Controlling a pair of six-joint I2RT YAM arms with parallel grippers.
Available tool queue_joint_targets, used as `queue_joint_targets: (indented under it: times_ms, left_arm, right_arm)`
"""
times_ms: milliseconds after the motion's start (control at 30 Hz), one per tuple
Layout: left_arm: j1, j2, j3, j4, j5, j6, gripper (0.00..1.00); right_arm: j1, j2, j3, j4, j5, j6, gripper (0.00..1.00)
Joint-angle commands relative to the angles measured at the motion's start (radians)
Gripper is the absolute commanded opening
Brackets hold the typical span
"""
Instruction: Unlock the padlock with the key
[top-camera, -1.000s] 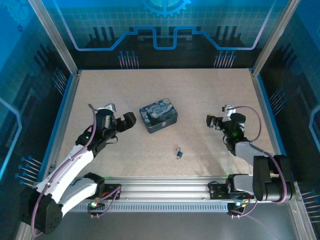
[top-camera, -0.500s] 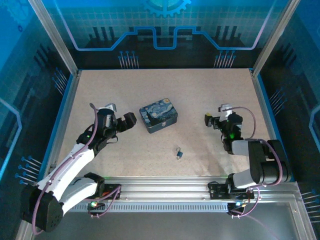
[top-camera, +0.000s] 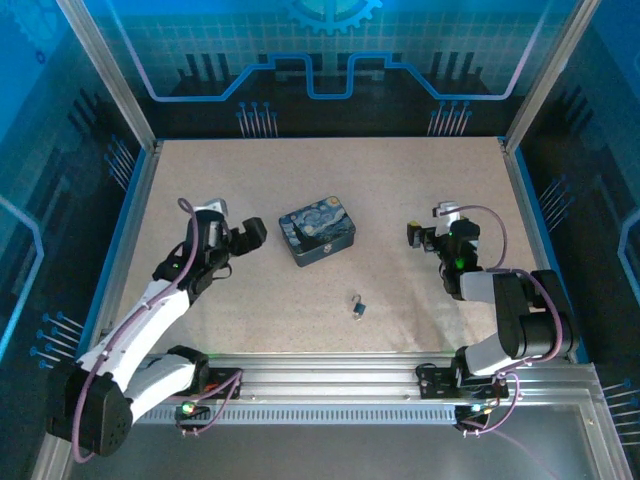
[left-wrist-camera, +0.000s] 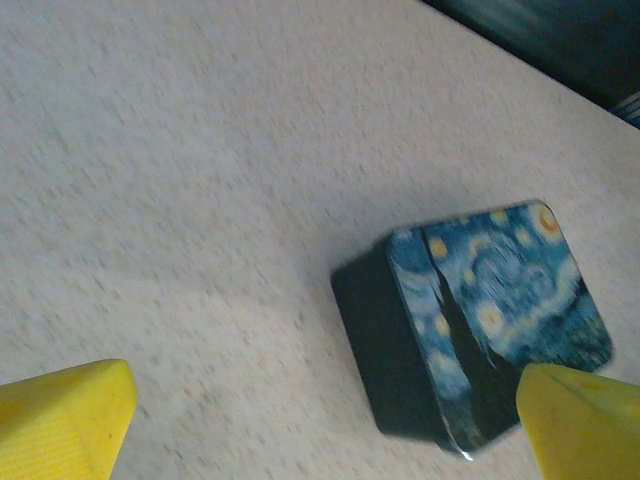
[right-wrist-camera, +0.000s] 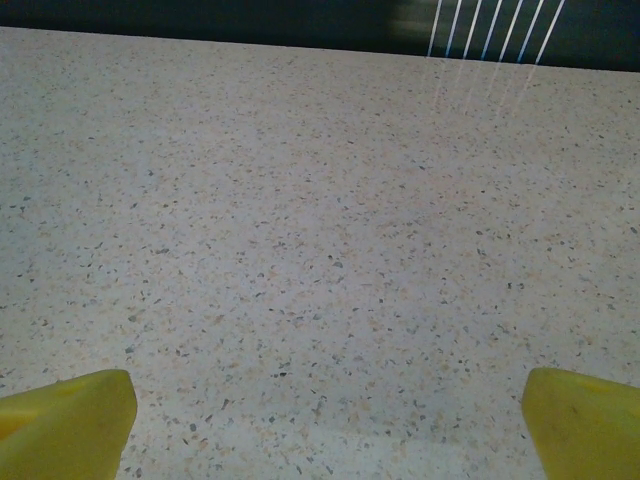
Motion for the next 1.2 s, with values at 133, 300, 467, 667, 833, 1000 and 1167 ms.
queue_joint_targets:
  times_ms: [133, 300, 467, 667, 833, 1000, 1167]
  left_arm:
    - [0.051, 0.052, -0.054, 0.296, -0.174, 0.299, 0.99]
    - [0.069, 0.132, -0.155, 0.543, -0.233, 0.444, 0.99]
    - [0.134, 0.224, -0.200, 0.653, -0.182, 0.429, 0.99]
    - [0.182, 0.324, -0.240, 0.786, -0.155, 0.460, 0.99]
    - [0.223, 0.420, -0.298, 1.012, -0.088, 0.460, 0.99]
    - [0.246, 0.544, -0.331, 1.181, -0.009, 0.458, 0.99]
    - [0.246, 0.542, -0.361, 1.233, 0.054, 0.480, 0.99]
  right_arm:
    - [0.012, 0.007, 0.011, -0.005, 0.022, -0.013, 1.00]
    - [0.013, 0.007, 0.012, -0.005, 0.024, -0.014, 1.00]
    - [0.013, 0.007, 0.011, -0.005, 0.024, -0.014, 1.00]
    - [0.012, 0.007, 0.011, -0.005, 0.024, -0.013, 1.00]
    - [0.013, 0.007, 0.011, -0.005, 0.025, -0.013, 1.00]
    - [0.015, 0.007, 0.011, -0.005, 0.024, -0.013, 1.00]
    - [0.014, 0.007, 0.011, -0.004, 0.024, -0.013, 1.00]
